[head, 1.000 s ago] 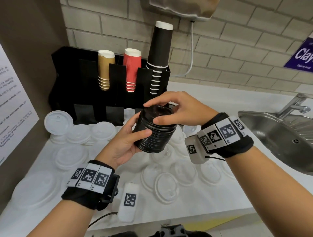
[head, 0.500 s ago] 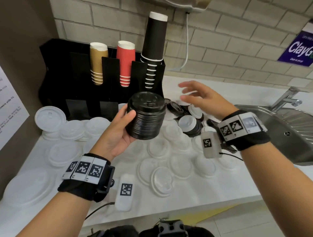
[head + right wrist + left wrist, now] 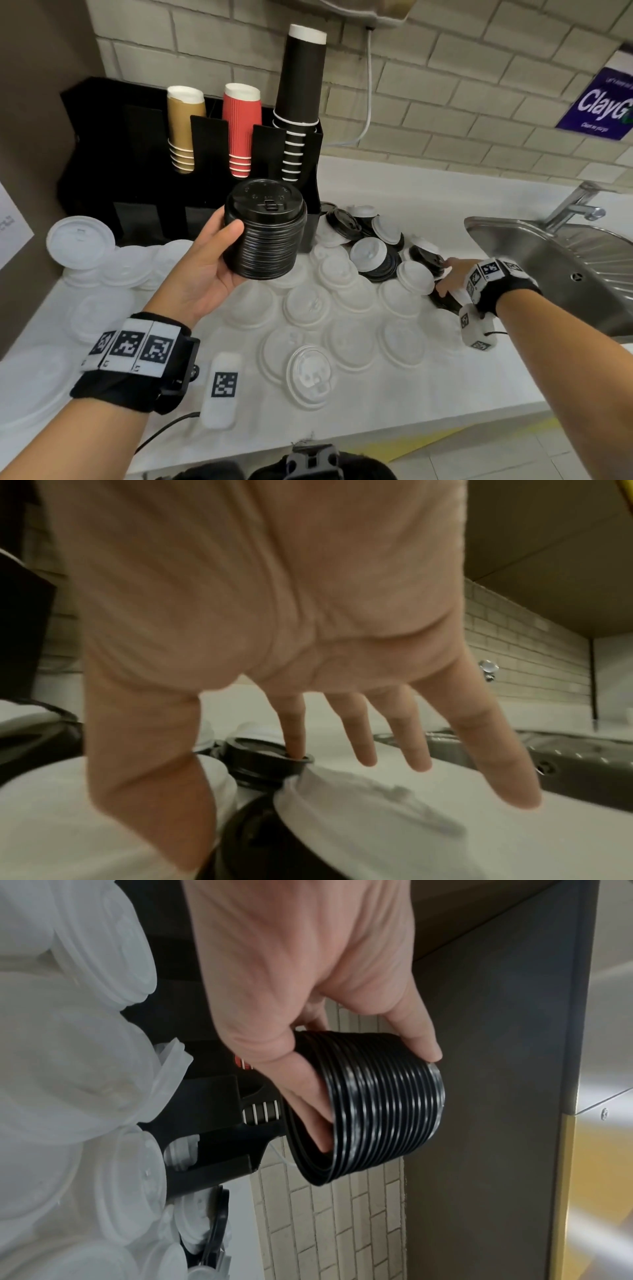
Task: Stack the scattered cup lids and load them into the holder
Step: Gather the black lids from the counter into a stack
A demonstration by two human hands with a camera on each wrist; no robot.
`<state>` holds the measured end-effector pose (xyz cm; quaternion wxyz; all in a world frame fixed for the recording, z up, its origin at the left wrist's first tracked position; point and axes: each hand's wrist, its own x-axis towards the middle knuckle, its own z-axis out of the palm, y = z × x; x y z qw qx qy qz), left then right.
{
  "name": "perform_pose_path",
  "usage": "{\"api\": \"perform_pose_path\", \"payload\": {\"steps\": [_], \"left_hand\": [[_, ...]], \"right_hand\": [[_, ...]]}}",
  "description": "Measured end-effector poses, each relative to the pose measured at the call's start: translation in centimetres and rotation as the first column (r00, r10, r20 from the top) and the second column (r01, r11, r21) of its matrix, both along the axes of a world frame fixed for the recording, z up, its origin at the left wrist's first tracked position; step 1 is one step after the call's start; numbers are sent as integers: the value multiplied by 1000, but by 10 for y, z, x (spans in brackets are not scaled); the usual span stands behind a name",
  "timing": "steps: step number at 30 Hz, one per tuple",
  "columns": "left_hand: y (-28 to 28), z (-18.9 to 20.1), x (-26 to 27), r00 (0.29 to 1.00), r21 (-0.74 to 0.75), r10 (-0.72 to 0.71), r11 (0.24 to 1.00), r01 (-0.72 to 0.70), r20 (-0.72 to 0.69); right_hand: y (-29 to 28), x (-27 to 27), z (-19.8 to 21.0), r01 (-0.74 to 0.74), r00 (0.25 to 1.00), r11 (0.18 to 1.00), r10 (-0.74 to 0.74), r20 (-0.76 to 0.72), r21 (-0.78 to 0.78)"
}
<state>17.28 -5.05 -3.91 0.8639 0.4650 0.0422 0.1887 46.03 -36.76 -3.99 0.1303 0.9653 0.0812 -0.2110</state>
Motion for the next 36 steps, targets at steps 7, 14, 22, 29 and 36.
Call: {"api": "perform_pose_path", "payload": {"steps": [7, 14, 22, 29, 36], "left_hand": [[2, -3, 3, 1000, 36, -1, 999, 2, -18], [-3, -5, 11, 1000, 30, -7, 1000, 8, -25], [-8, -5, 14, 999, 39, -22, 999, 24, -39], [-6, -6, 14, 999, 16, -17, 1000, 17, -46], [-6, -3, 10, 999, 10, -17, 1000, 17, -27]], "right_hand": [[-14, 5, -8, 116, 993, 989, -118, 18, 86], [22, -39, 33, -123, 973, 933, 180, -143, 340], [40, -34, 29, -144, 987, 896, 162, -8, 419], [-8, -8, -11, -114, 990, 993, 114, 79, -5], [-10, -8, -12, -135, 979, 990, 138, 150, -35]]}}
